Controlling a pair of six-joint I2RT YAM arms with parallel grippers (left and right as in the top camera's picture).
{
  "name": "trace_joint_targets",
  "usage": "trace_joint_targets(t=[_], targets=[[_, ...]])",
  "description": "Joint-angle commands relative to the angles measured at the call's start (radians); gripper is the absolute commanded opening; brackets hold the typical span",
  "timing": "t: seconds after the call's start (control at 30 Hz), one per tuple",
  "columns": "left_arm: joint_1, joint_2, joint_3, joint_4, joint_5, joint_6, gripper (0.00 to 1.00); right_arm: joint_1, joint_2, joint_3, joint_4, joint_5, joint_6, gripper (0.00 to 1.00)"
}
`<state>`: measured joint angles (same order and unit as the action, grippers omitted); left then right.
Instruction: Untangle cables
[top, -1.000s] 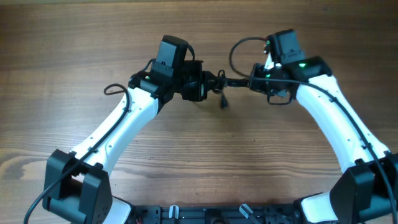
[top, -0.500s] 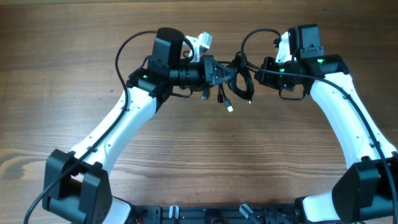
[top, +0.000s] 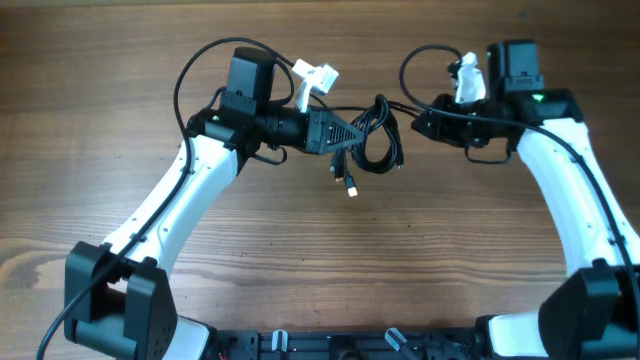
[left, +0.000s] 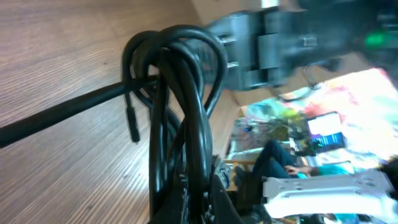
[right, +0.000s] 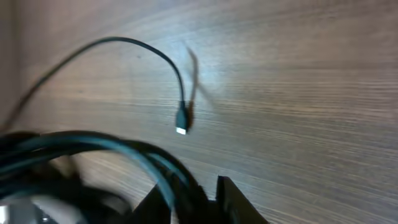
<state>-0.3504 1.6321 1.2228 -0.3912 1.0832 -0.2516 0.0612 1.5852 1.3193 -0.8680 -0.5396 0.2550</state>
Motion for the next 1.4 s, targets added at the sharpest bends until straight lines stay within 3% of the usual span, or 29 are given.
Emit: trace_joint_targets(t=[0.0, 0.07, 0.17, 0.37, 0.57, 0.73, 0.83, 1.07, 1.2, 1.33, 1.37], targets=[[0.008, -0.032, 0.023, -0.068, -0.194, 0.034, 0.04, 0.001, -0.072, 0.022, -0.007, -0.093, -0.020, 0.30], [0.008, -0.032, 0.023, -0.130, -0.315, 0.003, 0.04, 0.001, -0.075, 0.022, -0.019, -0.091, -0.016, 0.31], [0.008, -0.032, 0.023, -0.179, -0.386, -0.002, 0.04, 0.002, -0.074, 0.021, -0.037, -0.092, -0.014, 0.33], [0.008, -0.032, 0.023, -0.182, -0.389, 0.039, 0.04, 0.077, -0.074, 0.021, -0.059, -0.109, 0.036, 0.37], [0.008, -0.032, 0.023, -0.182, -0.188, 0.204, 0.04, 0.138, -0.074, 0.021, 0.042, -0.110, 0.143, 0.41], [0.008, -0.032, 0.023, -0.179, -0.155, 0.217, 0.04, 0.145, -0.070, 0.021, 0.066, -0.109, 0.208, 0.40], [0.008, -0.032, 0.023, -0.138, -0.061, 0.210, 0.04, 0.145, -0.069, 0.014, 0.093, -0.109, 0.225, 0.38], [0.005, -0.032, 0.023, -0.034, -0.040, -0.047, 0.04, 0.158, -0.066, 0.014, 0.089, -0.108, 0.243, 0.32], [-0.035, -0.032, 0.023, -0.034, -0.040, -0.072, 0.04, 0.200, -0.042, 0.014, 0.109, -0.082, 0.246, 0.25], [-0.069, -0.032, 0.023, -0.035, -0.056, -0.072, 0.04, 0.200, -0.026, 0.014, 0.106, 0.020, 0.245, 0.04], [-0.068, -0.032, 0.023, -0.035, -0.063, -0.080, 0.04, 0.195, -0.026, 0.014, 0.105, 0.037, 0.244, 0.04]])
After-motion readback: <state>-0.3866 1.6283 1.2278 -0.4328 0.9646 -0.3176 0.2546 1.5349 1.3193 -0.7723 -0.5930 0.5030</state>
